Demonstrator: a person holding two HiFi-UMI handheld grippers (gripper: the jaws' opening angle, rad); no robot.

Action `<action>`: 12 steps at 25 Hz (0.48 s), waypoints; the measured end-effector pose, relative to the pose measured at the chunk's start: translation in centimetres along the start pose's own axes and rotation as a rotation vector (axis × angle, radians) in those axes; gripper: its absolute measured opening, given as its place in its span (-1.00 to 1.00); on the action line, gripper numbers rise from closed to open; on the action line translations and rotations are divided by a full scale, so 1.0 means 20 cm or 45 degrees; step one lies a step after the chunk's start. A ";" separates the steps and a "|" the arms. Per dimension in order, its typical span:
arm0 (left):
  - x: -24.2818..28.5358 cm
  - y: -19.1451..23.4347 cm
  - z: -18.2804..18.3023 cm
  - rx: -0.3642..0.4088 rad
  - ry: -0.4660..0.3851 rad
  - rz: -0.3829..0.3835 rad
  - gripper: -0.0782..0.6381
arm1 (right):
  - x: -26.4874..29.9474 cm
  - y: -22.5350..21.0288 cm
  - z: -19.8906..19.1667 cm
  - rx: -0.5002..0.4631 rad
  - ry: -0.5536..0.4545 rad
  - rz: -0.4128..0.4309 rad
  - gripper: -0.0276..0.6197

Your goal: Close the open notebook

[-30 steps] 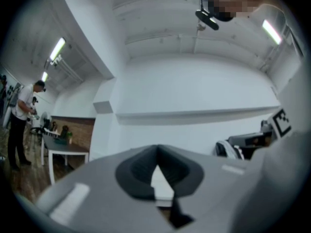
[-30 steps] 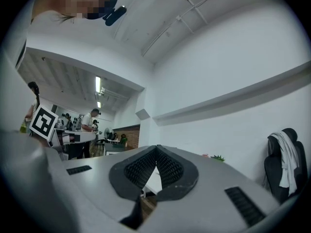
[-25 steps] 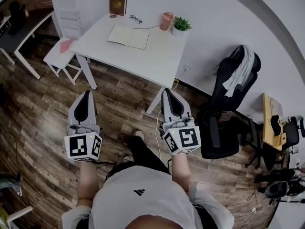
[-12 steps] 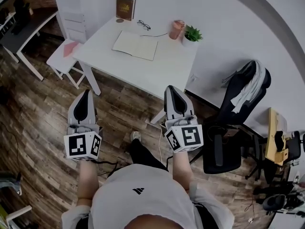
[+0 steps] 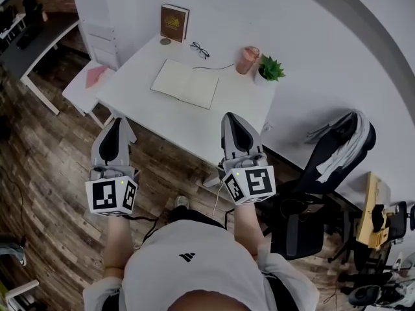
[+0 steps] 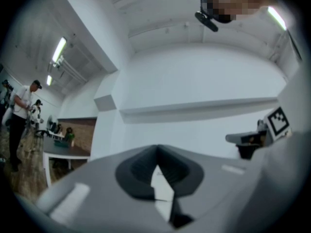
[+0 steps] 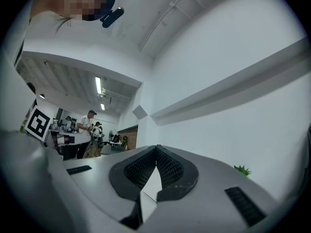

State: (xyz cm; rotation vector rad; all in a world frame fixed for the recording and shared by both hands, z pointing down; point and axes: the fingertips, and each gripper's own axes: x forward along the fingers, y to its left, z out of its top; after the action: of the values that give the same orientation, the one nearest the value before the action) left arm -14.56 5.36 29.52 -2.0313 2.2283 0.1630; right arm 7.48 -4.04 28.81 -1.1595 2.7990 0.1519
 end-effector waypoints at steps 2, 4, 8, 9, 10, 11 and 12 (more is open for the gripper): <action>0.10 0.00 -0.01 0.001 -0.006 0.007 -0.76 | 0.08 -0.06 -0.01 0.001 0.003 0.009 -0.95; 0.19 0.00 -0.02 0.001 -0.012 0.015 -0.76 | 0.15 -0.11 -0.03 -0.002 0.007 0.023 -0.95; 0.31 -0.02 -0.05 0.002 -0.011 0.027 -0.76 | 0.24 -0.21 -0.06 0.009 0.002 0.039 -0.95; 0.32 -0.02 -0.06 0.003 -0.003 0.030 -0.76 | 0.26 -0.22 -0.07 0.016 0.002 0.042 -0.95; 0.34 -0.02 -0.07 0.005 0.006 0.034 -0.76 | 0.28 -0.23 -0.08 0.022 0.004 0.046 -0.95; 0.36 -0.02 -0.08 0.008 0.013 0.037 -0.76 | 0.29 -0.24 -0.09 0.027 0.007 0.051 -0.95; 0.37 -0.02 -0.08 0.012 0.017 0.040 -0.76 | 0.30 -0.24 -0.10 0.031 0.009 0.055 -0.95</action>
State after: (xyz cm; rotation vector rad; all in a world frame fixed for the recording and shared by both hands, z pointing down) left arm -14.84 -2.20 30.00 -1.9992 2.2660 0.1418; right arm 6.58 -11.92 29.67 -1.0970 2.8249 0.1170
